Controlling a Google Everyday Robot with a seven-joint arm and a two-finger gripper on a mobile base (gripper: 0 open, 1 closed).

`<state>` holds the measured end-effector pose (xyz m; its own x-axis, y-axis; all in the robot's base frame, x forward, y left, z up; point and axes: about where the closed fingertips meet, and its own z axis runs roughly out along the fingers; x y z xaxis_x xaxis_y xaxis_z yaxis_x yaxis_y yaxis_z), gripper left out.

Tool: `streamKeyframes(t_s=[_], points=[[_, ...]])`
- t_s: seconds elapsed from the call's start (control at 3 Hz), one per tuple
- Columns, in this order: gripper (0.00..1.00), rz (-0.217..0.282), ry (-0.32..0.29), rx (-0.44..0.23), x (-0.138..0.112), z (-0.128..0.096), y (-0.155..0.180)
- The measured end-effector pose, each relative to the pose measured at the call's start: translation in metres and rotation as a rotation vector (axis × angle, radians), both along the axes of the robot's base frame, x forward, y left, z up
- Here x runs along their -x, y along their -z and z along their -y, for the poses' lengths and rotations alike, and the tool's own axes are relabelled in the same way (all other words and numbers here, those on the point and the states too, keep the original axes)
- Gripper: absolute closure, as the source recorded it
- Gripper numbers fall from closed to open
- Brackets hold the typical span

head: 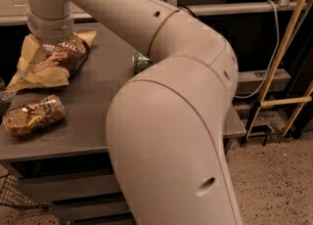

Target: Pick brown chip bag

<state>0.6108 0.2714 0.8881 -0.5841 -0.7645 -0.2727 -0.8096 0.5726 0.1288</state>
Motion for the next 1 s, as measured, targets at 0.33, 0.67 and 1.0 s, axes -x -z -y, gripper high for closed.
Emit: streamKeyframes(t_s=[0.33,0.67,1.0], points=[[0.00,-0.031,0.039,0.027,-0.010,-0.015,0.016],[0.00,-0.067,0.059,0.041,-0.017,-0.028,0.033],[0.16,-0.079,0.064,0.052,-0.019,-0.036,0.042]])
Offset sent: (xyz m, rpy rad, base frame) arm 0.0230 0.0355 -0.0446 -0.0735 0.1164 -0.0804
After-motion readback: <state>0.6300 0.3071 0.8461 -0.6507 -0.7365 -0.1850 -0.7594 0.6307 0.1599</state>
